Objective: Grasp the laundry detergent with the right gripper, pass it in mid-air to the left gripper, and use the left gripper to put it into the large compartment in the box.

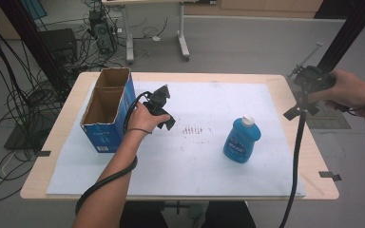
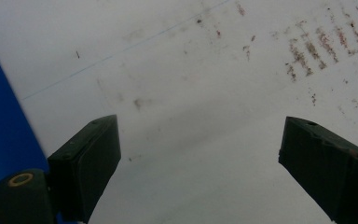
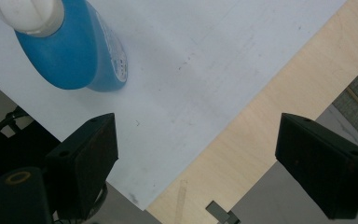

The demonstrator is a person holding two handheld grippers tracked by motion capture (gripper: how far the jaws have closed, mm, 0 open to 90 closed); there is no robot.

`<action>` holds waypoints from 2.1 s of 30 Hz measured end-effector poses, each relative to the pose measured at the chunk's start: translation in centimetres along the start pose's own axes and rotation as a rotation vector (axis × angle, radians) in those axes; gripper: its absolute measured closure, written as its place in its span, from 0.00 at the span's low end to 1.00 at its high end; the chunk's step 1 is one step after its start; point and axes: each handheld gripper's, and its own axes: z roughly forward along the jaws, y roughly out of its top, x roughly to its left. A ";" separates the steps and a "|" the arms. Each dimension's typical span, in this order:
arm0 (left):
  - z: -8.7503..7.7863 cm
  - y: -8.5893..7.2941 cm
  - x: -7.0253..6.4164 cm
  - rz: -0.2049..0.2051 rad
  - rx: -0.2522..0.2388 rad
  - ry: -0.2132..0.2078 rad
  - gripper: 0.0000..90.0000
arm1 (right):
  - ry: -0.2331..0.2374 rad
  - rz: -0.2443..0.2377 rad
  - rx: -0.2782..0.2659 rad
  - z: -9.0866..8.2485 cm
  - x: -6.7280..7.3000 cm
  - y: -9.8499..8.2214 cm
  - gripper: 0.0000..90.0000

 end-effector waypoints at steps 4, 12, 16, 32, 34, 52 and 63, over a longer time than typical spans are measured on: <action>0.0 -0.1 0.0 0.001 -0.003 -0.002 0.14 | -0.006 0.007 -0.004 -0.2 0.1 0.0 0.12; 0.0 -0.2 0.1 0.002 0.011 -0.001 0.14 | -0.003 0.001 -0.006 -0.2 0.3 -0.2 0.12; 0.2 -0.3 0.2 -0.001 0.011 0.002 0.13 | 0.001 0.005 -0.011 0.0 0.3 -0.4 0.12; 0.0 -0.6 -0.1 0.008 0.028 -0.003 0.13 | 0.013 0.024 -0.018 0.4 -0.1 -1.8 0.12; 0.1 -0.7 -0.1 0.015 0.030 -0.002 0.13 | 0.018 0.024 -0.020 0.5 -0.1 -1.9 0.12; -0.3 -1.3 -0.5 0.024 0.041 -0.012 0.12 | 0.023 0.031 -0.028 1.3 0.3 -3.6 0.13; -1.0 -1.9 -1.0 0.036 0.044 -0.014 0.12 | 0.033 0.024 -0.039 1.8 0.6 -4.3 0.13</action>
